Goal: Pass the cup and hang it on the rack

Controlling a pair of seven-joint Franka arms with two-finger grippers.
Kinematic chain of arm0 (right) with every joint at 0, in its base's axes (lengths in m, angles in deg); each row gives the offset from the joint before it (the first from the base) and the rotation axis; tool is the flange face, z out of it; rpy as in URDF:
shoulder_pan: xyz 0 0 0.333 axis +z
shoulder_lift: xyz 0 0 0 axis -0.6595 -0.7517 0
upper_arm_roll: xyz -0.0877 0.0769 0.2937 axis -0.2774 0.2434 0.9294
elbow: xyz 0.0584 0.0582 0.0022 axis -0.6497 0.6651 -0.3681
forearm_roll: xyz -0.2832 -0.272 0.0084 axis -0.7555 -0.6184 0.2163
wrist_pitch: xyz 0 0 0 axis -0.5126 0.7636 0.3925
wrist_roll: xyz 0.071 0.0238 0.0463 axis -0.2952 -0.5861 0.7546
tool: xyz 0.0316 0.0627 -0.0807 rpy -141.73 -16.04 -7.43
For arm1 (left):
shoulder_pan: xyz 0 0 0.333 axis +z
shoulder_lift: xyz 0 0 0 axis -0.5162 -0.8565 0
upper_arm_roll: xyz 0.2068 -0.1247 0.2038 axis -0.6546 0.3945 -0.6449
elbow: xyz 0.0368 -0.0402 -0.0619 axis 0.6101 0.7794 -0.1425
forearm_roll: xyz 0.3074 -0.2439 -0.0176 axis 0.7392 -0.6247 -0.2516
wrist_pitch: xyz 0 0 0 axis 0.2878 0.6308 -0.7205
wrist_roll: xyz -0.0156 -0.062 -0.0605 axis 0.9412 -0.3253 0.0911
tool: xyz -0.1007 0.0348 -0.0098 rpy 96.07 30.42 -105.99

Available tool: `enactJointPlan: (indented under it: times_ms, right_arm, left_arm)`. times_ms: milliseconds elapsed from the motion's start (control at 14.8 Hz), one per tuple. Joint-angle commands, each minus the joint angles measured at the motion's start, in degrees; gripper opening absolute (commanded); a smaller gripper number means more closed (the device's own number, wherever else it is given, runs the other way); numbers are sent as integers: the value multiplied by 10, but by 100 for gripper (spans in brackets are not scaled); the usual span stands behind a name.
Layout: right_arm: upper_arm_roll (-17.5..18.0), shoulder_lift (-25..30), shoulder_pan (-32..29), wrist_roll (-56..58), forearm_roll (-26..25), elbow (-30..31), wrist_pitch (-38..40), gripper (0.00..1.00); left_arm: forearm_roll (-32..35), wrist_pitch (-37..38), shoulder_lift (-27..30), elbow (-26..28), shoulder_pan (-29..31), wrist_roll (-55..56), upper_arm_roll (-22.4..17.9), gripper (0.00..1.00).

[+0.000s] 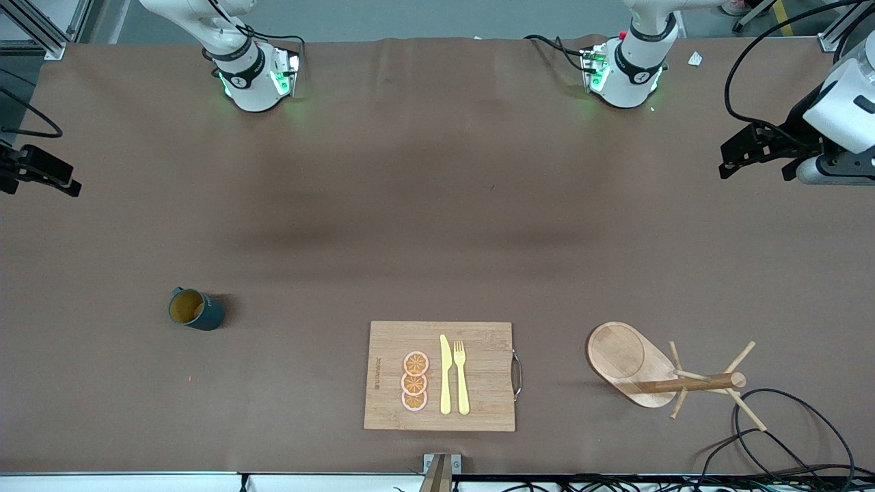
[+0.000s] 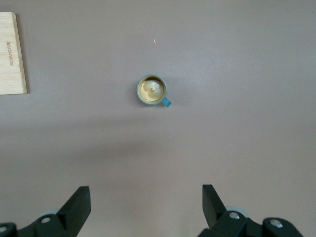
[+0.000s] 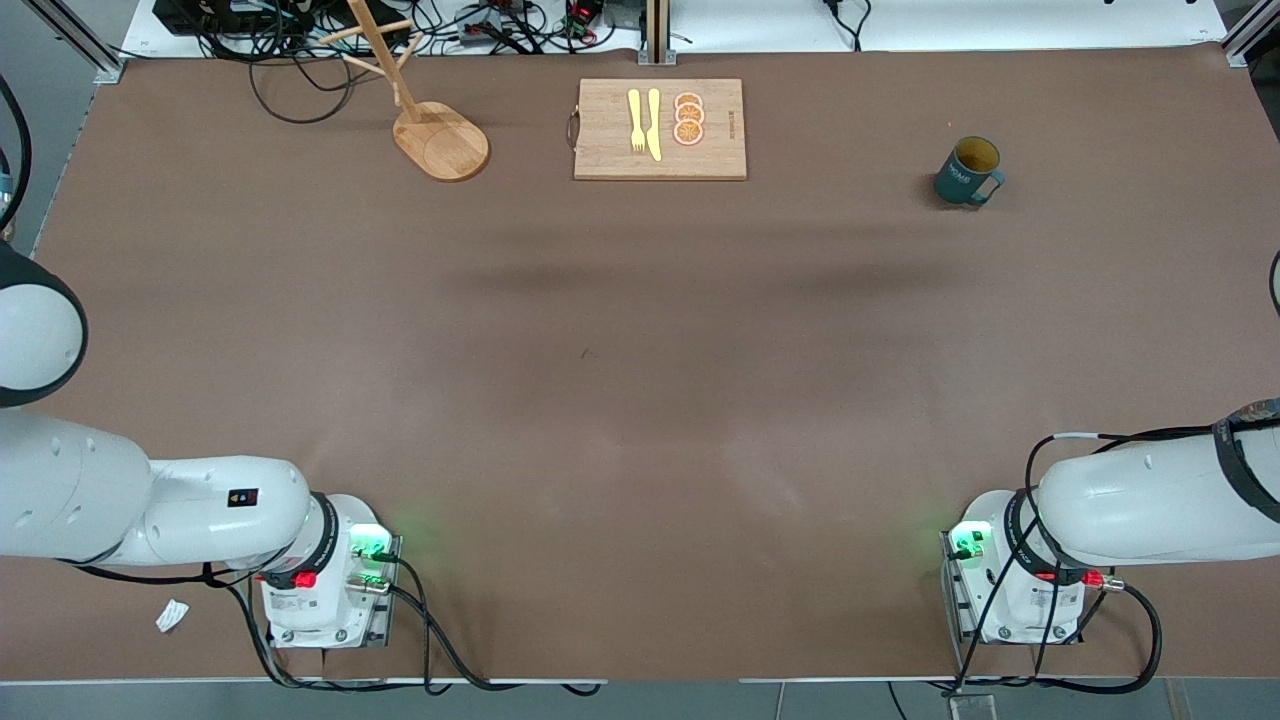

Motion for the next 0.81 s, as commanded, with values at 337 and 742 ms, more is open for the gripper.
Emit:
enactJointPlan:
  times_ms: [337, 742]
  right_arm:
    - [5, -163, 0, -5, 7, 1, -114, 100]
    - [5, -300, 10, -6, 37, 0, -261, 100]
  left_arm:
    - [-1, -13, -4, -6, -5, 3, 1, 100]
    - [-1, -18, -9, -6, -7, 3, 1, 100]
